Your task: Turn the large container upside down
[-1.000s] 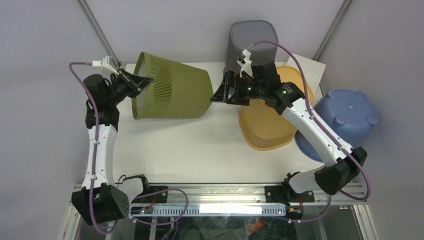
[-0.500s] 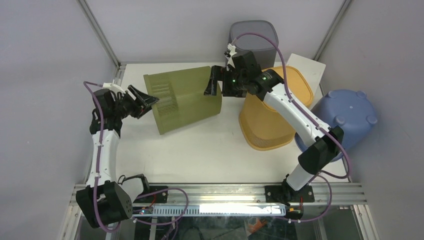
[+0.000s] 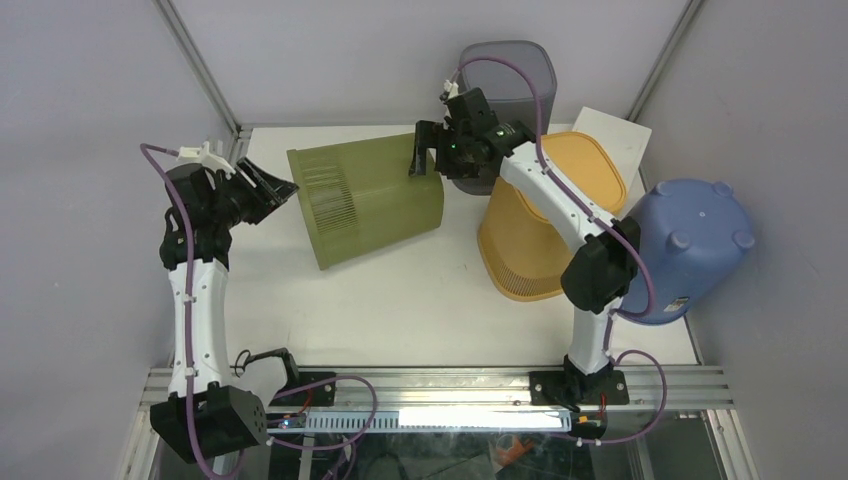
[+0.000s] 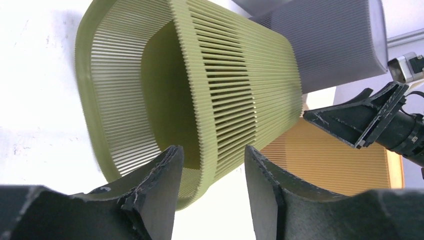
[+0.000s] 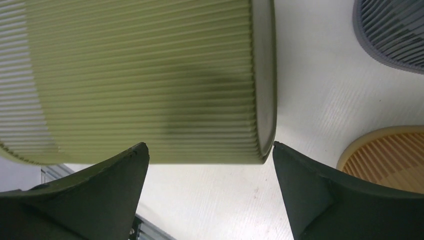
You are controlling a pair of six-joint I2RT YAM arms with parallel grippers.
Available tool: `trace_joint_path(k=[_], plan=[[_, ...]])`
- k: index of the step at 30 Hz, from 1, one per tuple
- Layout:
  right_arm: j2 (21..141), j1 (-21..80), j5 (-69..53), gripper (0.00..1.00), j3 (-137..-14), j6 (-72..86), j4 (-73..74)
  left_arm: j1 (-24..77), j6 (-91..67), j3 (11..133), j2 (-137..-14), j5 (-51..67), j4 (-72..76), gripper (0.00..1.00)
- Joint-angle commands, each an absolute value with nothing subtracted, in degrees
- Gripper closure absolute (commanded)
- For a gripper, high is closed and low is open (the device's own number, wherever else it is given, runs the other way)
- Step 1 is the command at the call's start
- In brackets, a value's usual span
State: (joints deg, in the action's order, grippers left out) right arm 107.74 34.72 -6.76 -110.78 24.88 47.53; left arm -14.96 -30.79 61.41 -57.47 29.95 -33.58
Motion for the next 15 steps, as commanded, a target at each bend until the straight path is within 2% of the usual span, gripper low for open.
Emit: trace_joint_path(k=[1,9,15], plan=[[109.97,33.45,-6.58,0.01,-115.47,23.64,46.08,-14.68,-29.44,63.17,-59.05,27.92,-33.60,0.53],[111.57,32.57,-10.81,0.01,-115.22,23.46,43.25,-14.68,-29.58,61.85,-60.12,28.39,-32.81,0.74],[110.86,32.20,-15.66,0.01,-111.46,24.46,37.90,-14.68,-30.14,61.44,-60.64,28.73,-32.02,0.75]])
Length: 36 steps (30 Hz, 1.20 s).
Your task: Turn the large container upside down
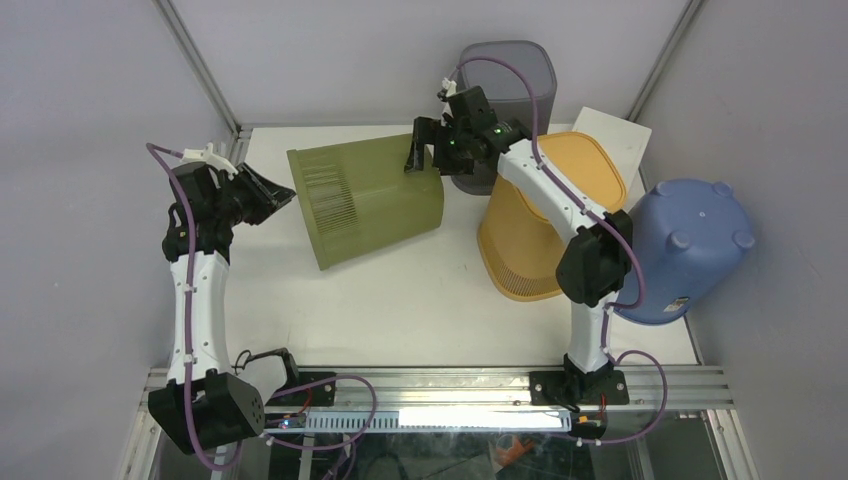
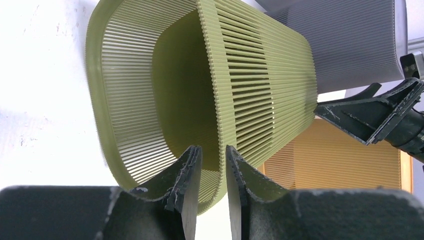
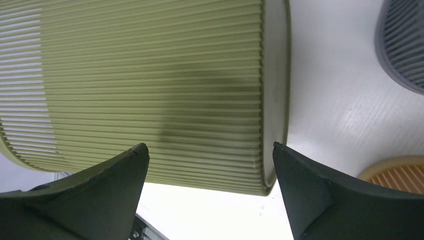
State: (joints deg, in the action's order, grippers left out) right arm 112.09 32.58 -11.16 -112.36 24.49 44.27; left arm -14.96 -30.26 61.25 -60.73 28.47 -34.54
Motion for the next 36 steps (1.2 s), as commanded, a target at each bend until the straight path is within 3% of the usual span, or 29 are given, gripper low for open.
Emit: trace_joint_path(k=[1,10,36], plan=[[111.02,32.17,-15.74,0.01,-111.45,24.58,37.81,-14.68,-30.37,61.66,-60.58,28.82,-31.93,0.74],[112.27,31.82,-17.15,0.01,-112.03,24.70,37.53,-14.68,-32.77,63.56,-59.83,27.78,-28.40,0.69],[112.46,31.66,-21.56,0.01,-114.20,24.41,35.85,-13.25,-31.95,63.57,-71.30,31.99,-24.91,0.81]])
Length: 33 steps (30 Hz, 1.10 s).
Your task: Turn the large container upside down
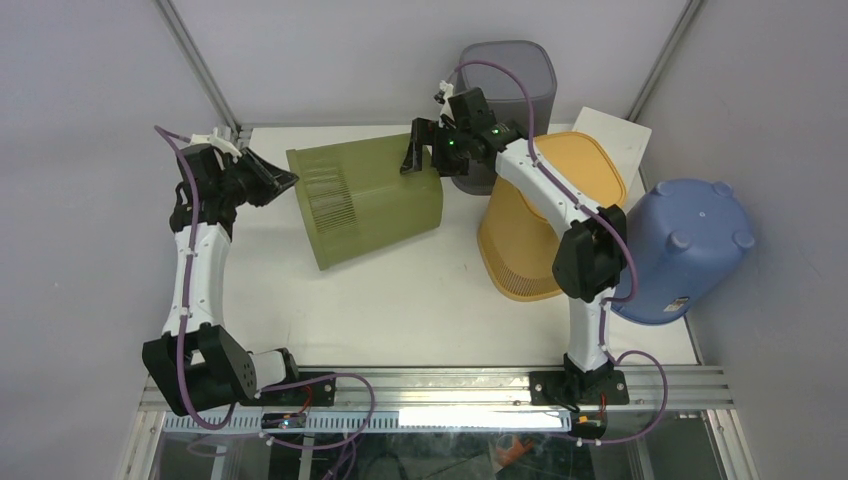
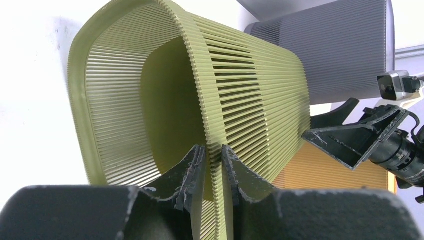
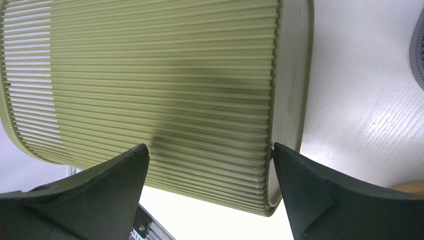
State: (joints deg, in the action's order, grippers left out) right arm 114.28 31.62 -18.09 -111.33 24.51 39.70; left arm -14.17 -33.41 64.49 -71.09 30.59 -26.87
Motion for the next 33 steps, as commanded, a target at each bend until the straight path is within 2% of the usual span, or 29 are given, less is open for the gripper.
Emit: trace_joint_path(k=[1,10,19,33], plan=[[112.00,31.66,-22.25,0.01,-114.04,24.50,35.55,-13.05,-31.77,63.27,-71.50,31.97,-24.95,0.82],[103.98,31.64,-27.74,0.01,-109.21,28.12,29.32,-12.41,-30.98,62.49,-72.03,31.38,-25.48,0.89],[97.11,31.65,-31.55,0.02,-108.27,31.25,26.19,-10.86,-30.85,62.22,-72.57,31.37,-25.52,0.89],[94.31,33.89,-34.79,0.01,-112.13,34.53,23.48,-3.29,-32.00,60.16,-75.89,28.72,-23.18,0.87]])
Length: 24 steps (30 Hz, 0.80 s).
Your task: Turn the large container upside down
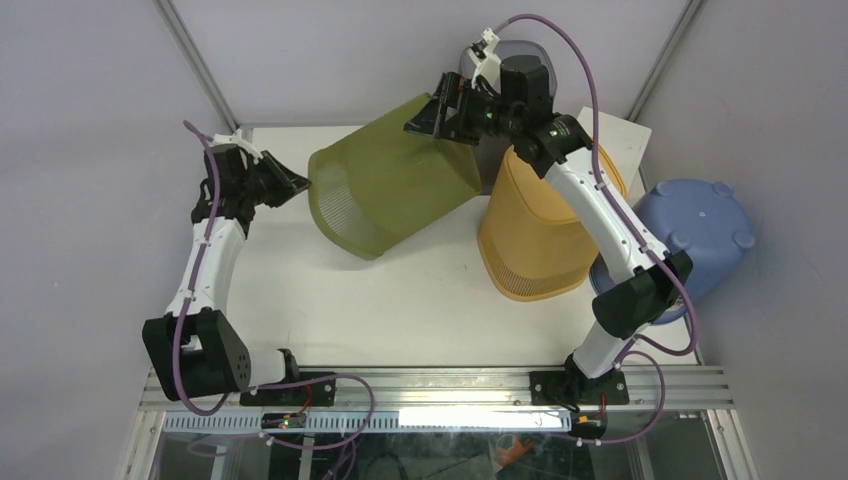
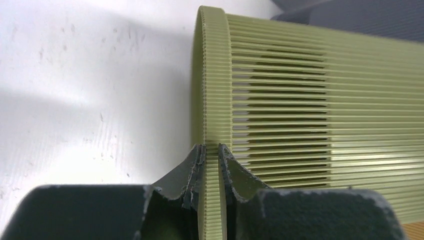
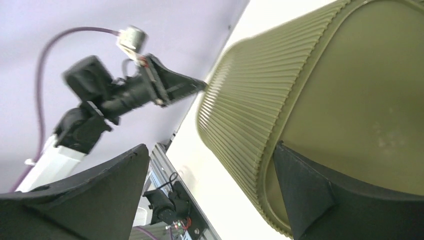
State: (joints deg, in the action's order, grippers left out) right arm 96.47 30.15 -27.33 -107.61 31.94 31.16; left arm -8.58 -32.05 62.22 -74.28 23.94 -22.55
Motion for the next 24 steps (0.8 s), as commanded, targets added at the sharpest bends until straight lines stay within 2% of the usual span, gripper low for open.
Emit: trace_joint_path(k=[1,9,14,19,22,24], plan=[[94.64,34.65,-34.54,0.01,-112.74,34.46,23.65,-2.60,-32.11,59.76,-76.30,28.40,-22.79,0.87],[97.52,38.25,-33.60,0.01,-116.11,33.94,24.84,-0.17,-32.35,57.57,-77.09,26.33,-21.91,0.83],[96.90,38.44,-31.80,0.01,-118.02,31.93,28.18,-0.17,-31.72,58.63,-75.45,24.81,-23.12,0.73],[94.87,38.34,-23.61,0.01,-123.37,25.59,37.83,-0.10,-30.12,62.66,-72.54,21.07,-26.90,0.65],[91.05,38.17,-17.43,0.01,-120.30,21.40,41.72,-0.15,-28.57,66.77,-68.97,17.86,-30.31,0.63],[87.10,37.93,-14.08,0.01,-114.01,19.44,42.26,-0.17,-27.42,69.62,-66.30,16.56,-32.28,0.59]])
